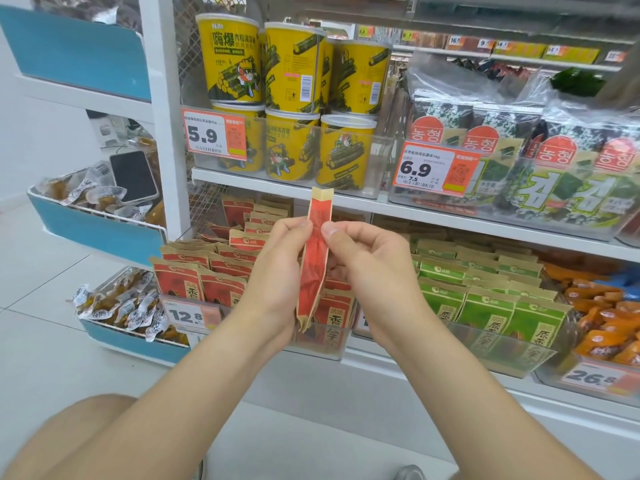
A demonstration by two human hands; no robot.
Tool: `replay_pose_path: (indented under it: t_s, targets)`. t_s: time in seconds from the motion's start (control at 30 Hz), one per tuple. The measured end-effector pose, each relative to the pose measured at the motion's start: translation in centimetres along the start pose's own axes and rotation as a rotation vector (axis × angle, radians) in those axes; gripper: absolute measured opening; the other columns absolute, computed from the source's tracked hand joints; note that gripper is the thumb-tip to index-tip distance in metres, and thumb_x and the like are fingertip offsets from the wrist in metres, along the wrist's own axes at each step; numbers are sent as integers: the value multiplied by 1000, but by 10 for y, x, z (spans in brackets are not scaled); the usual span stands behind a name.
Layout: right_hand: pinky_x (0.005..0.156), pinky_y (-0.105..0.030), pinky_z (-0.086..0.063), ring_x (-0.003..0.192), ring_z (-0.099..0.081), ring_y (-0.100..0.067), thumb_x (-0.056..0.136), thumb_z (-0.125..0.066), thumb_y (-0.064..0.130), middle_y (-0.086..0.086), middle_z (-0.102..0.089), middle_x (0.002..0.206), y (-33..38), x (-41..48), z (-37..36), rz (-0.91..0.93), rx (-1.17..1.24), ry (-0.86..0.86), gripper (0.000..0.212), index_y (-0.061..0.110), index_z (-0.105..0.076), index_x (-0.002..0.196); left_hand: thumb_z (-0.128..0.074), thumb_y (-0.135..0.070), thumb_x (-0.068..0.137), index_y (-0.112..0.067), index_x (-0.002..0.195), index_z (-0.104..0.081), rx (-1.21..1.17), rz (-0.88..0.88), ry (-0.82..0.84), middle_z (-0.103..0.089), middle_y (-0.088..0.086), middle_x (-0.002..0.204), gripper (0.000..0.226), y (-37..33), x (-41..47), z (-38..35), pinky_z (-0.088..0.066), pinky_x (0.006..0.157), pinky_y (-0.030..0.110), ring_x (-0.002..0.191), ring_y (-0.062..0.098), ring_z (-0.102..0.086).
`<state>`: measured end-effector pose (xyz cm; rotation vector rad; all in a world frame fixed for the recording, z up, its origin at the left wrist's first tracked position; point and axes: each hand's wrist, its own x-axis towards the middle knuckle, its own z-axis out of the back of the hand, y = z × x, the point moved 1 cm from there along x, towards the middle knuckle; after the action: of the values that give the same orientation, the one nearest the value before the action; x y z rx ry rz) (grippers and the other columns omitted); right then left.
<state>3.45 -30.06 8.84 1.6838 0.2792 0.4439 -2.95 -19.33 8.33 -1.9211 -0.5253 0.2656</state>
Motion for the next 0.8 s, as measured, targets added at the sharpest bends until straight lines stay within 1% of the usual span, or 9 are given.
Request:
replay_pose_path:
  t_s: [0.1, 0.17, 0.3, 0.43, 0.5, 0.6, 0.67, 0.73, 0.8]
  targets:
    - [70, -27, -57, 72, -67, -13, 97, -80, 21, -8, -78, 83, 4, -2, 0, 49, -81, 41, 12, 9, -77, 96, -51, -29, 113, -17, 111, -63, -22, 12, -29, -70, 7, 90, 17, -2, 3, 3, -54, 71, 36, 83, 21, -68]
    - [75, -28, -60, 79, -71, -13, 92, -84, 19, -8, -78, 92, 6, -2, 0, 57, -199, 89, 13, 12, -75, 98, -53, -32, 112, -19, 107, -65, -60, 9, -58, -67, 7, 92, 18, -4, 7, 7, -54, 77, 40, 91, 25, -65]
    - [94, -50, -64, 97, -78, -24, 83, -89, 39, -3, -80, 106, 0, -2, -1, -65, -333, 209, 38, 21, -67, 108, -57, -43, 110, -13, 133, -63, -90, 0, -90, -62, 8, 104, 38, -13, 11, 13, -54, 77, 37, 95, 23, -59]
    - [91, -59, -63, 93, -77, -41, 94, -83, 32, -13, -81, 96, 4, -5, -2, -20, -159, 182, 37, 5, -64, 111, -69, -33, 103, -13, 129, -67, -70, -103, -46, -70, 5, 99, 33, -20, 11, 18, -56, 71, 31, 83, 16, -67]
    - [90, -58, -64, 98, -74, -45, 96, -79, 40, -19, -80, 96, 8, -5, 1, 35, -147, 145, 41, 1, -68, 106, -75, -26, 99, -15, 126, -71, 45, -165, -6, -77, 4, 108, 30, -23, 10, 23, -62, 79, 35, 93, 17, -75]
    - [82, -56, -64, 82, -73, -33, 100, -73, 41, -21, -78, 92, 8, -1, 5, 123, -199, 68, 38, 3, -74, 97, -81, -18, 95, -16, 119, -78, 250, -246, 37, -82, 3, 108, 24, -26, 7, 29, -61, 100, 49, 106, 24, -78]
    - [75, -47, -65, 77, -67, -23, 103, -69, 39, -22, -76, 89, 6, 2, 8, 190, -250, 40, 32, 10, -76, 92, -80, -9, 94, -13, 119, -79, 270, -246, 71, -83, 4, 109, 25, -26, 4, 29, -64, 95, 48, 107, 26, -79]
    - [65, -33, -61, 74, -64, -17, 106, -67, 36, -24, -73, 88, 4, 3, 10, 248, -293, 37, 30, 12, -75, 89, -78, -2, 94, -9, 121, -77, 256, -239, 107, -82, 5, 112, 28, -27, 1, 29, -66, 84, 38, 106, 23, -79]
    - [65, -38, -61, 73, -63, -18, 106, -66, 36, -26, -72, 88, 2, 4, 10, 258, -305, 41, 31, 11, -73, 90, -77, 1, 94, -7, 123, -77, 266, -234, 140, -82, 4, 113, 30, -28, 1, 30, -65, 80, 31, 105, 20, -80]
